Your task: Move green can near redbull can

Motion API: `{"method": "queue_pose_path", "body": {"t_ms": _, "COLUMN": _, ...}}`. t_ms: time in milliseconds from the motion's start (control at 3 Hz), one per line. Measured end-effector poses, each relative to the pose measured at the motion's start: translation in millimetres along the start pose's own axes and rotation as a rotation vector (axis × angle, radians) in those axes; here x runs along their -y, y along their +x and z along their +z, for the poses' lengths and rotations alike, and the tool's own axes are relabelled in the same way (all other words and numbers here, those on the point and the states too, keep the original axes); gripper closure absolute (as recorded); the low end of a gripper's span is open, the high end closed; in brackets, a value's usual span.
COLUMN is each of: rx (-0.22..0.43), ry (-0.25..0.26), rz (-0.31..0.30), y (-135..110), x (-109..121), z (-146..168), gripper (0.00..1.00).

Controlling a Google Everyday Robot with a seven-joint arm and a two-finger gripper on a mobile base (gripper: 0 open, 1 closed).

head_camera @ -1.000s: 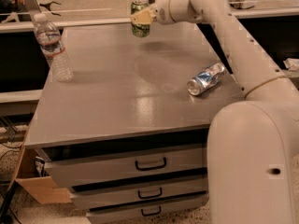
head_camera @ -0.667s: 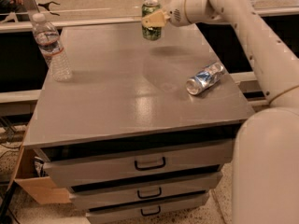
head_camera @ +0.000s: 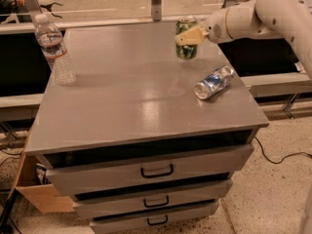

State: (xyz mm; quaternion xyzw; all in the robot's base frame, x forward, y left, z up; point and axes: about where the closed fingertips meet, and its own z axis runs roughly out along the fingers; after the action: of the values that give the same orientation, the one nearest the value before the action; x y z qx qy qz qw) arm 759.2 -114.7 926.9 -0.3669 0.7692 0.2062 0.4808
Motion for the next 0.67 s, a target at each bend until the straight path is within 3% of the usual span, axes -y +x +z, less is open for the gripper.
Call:
{"method": "queue_pose_path", "body": {"t_ms": 333, "rx": -0.029, "ry": 0.029, "rz": 0.024, "y": 27, "x": 5, "z": -26, "gripper": 1.00}}
{"method": "queue_pose_path", "body": {"t_ms": 667, "rx": -0.041, "ry": 0.038, "rz": 0.046, "y": 46, "x": 6, "z": -39, "gripper": 0.85}}
